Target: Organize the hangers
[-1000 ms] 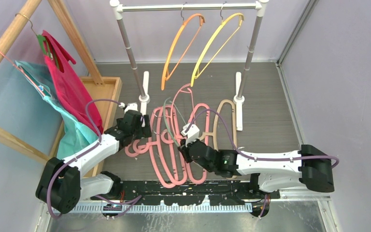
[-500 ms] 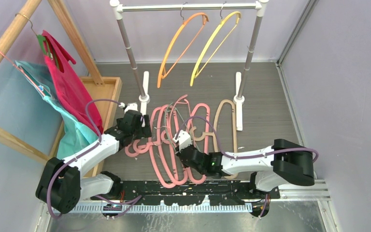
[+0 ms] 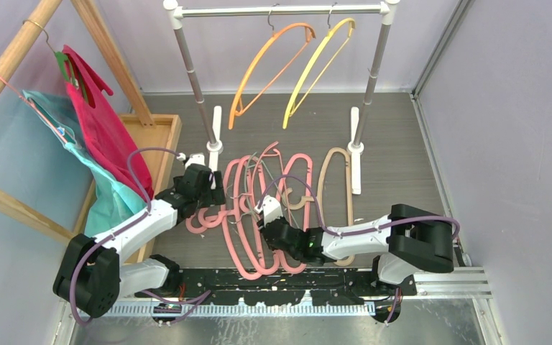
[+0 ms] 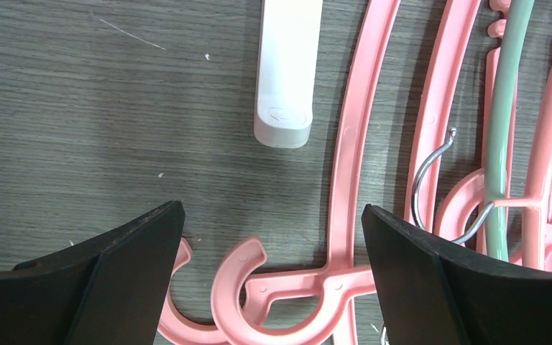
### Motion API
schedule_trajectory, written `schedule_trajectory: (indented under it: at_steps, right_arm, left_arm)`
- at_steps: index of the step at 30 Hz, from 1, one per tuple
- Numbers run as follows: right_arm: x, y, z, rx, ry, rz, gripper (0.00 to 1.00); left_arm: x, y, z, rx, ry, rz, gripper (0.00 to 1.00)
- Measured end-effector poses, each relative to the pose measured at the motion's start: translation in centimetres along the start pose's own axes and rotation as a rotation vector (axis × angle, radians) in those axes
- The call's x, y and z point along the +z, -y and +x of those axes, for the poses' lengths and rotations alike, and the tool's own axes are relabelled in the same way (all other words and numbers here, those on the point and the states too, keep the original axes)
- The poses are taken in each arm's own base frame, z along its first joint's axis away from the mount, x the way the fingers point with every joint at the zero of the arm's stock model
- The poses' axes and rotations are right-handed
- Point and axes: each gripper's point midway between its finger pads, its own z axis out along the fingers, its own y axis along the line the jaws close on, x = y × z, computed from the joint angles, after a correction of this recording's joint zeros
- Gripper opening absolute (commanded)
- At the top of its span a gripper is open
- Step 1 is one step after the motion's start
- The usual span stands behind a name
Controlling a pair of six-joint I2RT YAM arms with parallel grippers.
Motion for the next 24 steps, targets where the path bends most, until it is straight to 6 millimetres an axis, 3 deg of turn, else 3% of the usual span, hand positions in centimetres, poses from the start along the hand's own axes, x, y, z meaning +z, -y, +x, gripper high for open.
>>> schedule_trajectory:
  at_steps: [3, 7, 14, 22, 24]
  right_arm:
    - [0.1, -0.1, -0.1, 0.009, 0.004, 0.0, 0.17]
    - [0.1, 0.0, -0.2, 0.015, 0.008, 0.003, 0.01]
    - [-0.7, 0.2, -0.4, 0.023, 0.023, -0.008, 0.01]
    - [-4.3, 0.7, -5.4, 0.116, 0.176, -0.059, 0.01]
    - [-4.2, 0.7, -5.5, 0.118, 0.179, -0.055, 0.01]
  left_arm:
    - [0.0, 0.0, 0.0, 0.0, 0.0, 0.0, 0.98]
    - [0.0, -0.1, 0.1, 0.001, -0.003, -0.001, 0.98]
    - [0.1, -0.1, 0.2, 0.001, -0.005, -0.003, 0.98]
    - [0.1, -0.1, 0.3, -0.001, -0.005, -0.003, 0.98]
    - [0.1, -0.1, 0.3, -0.001, -0.005, -0.003, 0.98]
